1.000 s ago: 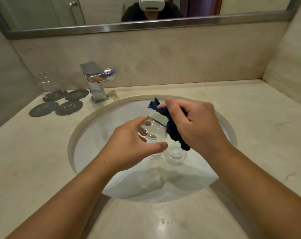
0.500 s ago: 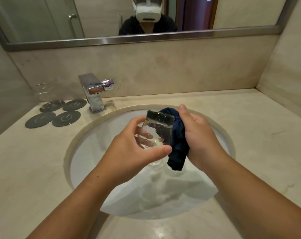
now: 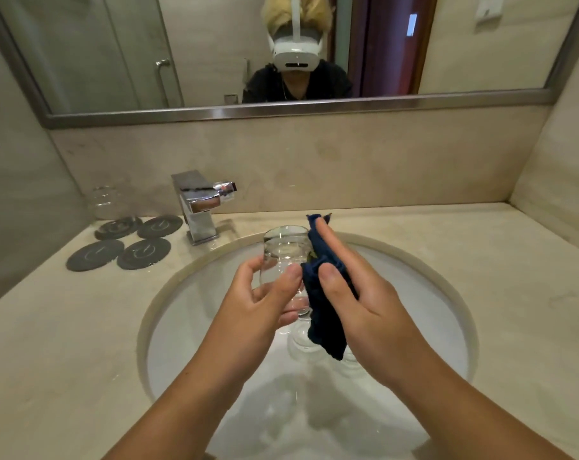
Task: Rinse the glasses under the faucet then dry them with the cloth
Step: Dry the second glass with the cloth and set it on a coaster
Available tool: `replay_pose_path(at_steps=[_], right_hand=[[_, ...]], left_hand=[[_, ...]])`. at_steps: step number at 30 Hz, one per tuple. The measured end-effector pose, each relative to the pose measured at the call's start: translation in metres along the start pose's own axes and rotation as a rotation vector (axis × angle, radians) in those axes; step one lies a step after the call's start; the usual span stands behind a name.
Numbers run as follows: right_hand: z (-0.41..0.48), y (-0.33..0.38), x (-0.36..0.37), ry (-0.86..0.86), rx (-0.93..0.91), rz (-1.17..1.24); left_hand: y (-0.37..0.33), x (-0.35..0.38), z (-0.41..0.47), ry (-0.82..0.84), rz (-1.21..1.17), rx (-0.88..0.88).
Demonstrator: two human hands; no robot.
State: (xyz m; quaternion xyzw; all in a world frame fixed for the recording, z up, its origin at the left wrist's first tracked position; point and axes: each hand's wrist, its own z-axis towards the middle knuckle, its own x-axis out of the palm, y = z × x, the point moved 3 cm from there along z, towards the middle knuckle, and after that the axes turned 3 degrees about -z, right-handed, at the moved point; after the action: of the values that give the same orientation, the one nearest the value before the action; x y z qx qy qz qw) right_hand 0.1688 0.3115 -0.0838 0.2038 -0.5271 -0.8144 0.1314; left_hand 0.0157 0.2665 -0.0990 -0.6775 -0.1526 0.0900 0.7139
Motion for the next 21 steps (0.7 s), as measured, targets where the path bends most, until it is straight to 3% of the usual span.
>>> replay_pose_path(at_steps=[4,10,16,21], right_hand=[[0.0,0.001,0.0,-0.075,-0.083,-0.142],[0.005,-0.007,-0.007,-0.109,0.06,0.071],[0.0,-0.004,-0.008,-0.143,0.068,0.03],[-0.003,0.003,-0.007,-0.118,0.02,0.037]], left_hand=[[-0.002,0.001,-0.001,0.018,-0.037,0.034],[-0.002,0.006,-0.004,0.097,-0.005,0.039],[-0.009,0.006,-0.006,0.086,0.212,0.052],[-0.009,-0.007,-0.002,0.052,0.088,0.1]])
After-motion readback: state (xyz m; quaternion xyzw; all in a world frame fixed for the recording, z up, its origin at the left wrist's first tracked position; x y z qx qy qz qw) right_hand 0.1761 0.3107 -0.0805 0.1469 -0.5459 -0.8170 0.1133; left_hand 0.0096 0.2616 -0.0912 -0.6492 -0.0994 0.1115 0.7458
